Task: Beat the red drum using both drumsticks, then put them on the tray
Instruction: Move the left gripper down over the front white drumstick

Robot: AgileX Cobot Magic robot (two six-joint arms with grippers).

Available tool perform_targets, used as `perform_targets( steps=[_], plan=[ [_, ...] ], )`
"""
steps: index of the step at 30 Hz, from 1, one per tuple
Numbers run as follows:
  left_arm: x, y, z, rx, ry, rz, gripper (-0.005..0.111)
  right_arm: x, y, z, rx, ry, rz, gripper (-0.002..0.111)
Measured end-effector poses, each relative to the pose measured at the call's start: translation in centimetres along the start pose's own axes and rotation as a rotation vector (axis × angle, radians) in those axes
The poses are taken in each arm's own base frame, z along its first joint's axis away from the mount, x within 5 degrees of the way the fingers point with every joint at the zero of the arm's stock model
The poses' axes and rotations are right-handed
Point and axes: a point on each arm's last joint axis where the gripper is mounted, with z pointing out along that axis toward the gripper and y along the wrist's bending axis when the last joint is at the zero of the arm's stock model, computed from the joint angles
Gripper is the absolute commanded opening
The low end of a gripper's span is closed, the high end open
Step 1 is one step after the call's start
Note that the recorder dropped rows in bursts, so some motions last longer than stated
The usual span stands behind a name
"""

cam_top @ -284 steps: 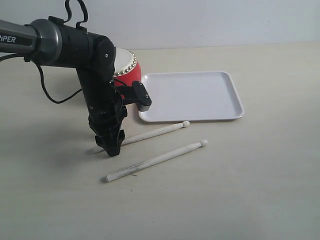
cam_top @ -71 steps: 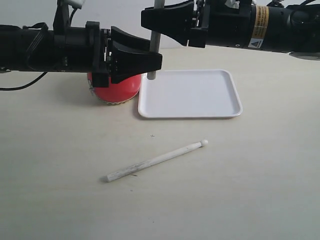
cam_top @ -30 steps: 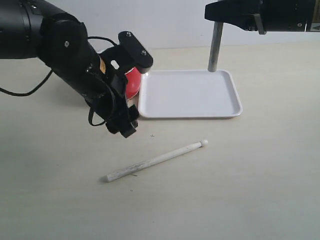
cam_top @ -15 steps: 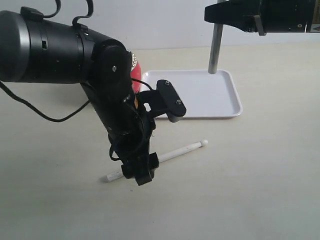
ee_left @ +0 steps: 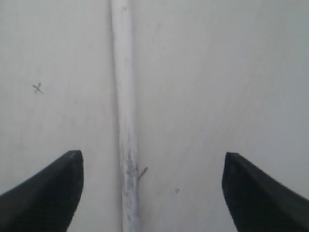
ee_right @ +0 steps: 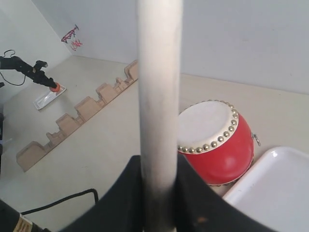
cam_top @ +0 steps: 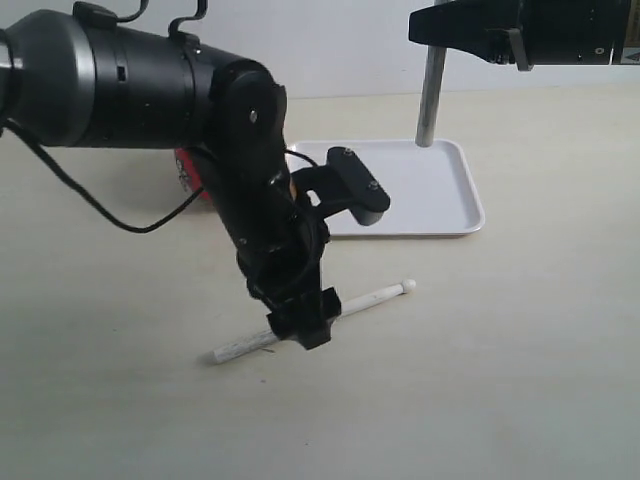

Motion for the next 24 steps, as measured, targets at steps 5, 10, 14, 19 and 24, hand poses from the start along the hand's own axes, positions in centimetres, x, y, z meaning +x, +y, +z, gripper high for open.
perform_targets(
  steps=[5, 10, 14, 19, 24],
  plan=[
    [-1.3, 2.0, 0.1, 0.036, 0.072, -0.072, 0.075, 0.1, 0.0, 0.0, 0.000, 0.012, -0.007, 0.000],
    [-1.0, 3.5, 1.1, 0.038, 0.105, -0.119, 0.075, 0.0, 0.1, -0.1, -0.001, 0.013, -0.012, 0.000],
    [-1.1, 3.7, 1.2, 0.030, 0.091, -0.122, 0.075, 0.0, 0.2, -0.1, -0.001, 0.012, -0.014, 0.000],
    [-0.3, 3.3, 2.4, 0.033, 0.100, -0.129, 0.075, 0.0, 0.2, -0.1, -0.001, 0.012, -0.014, 0.000],
    [0.7, 3.0, 3.4, 0.038, 0.133, -0.124, 0.075, 0.0, 0.2, -0.1, -0.001, 0.012, -0.014, 0.000]
  ],
)
